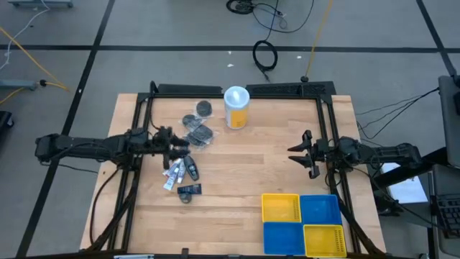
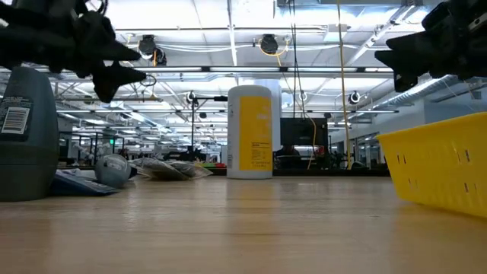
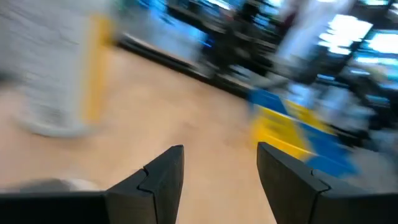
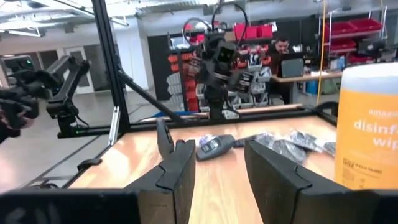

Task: Pick & Place Travel size toiletries
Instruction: Put the bottom deodorant into the top blue basket

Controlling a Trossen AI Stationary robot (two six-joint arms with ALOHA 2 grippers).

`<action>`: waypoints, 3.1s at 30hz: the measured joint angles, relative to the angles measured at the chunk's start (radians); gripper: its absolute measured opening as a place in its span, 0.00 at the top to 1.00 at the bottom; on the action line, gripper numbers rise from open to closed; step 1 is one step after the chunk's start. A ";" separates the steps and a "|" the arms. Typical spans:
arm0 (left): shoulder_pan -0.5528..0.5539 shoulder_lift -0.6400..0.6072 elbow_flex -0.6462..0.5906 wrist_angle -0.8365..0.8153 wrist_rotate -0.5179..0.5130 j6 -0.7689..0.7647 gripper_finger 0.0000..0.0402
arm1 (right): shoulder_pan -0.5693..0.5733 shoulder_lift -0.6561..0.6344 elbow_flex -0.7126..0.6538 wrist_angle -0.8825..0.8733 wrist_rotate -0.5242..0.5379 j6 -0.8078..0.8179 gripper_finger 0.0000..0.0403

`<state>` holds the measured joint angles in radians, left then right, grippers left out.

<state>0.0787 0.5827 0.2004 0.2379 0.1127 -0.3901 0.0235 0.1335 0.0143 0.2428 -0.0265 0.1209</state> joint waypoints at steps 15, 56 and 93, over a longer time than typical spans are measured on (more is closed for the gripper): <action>-0.522 0.255 0.197 -0.073 -0.328 -0.118 0.50 | 0.000 0.047 0.000 0.023 0.000 0.009 0.68; -0.904 0.543 0.282 -0.272 -0.708 -0.479 0.50 | 0.000 0.047 0.000 0.023 0.000 -0.006 0.68; -0.904 0.791 0.284 -0.215 -0.729 -0.581 0.67 | 0.000 0.047 0.000 0.022 0.000 -0.029 0.68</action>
<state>-0.8249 1.3735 0.4843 0.0224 -0.6161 -0.9713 0.0235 0.1806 0.0143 0.2646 -0.0265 0.0917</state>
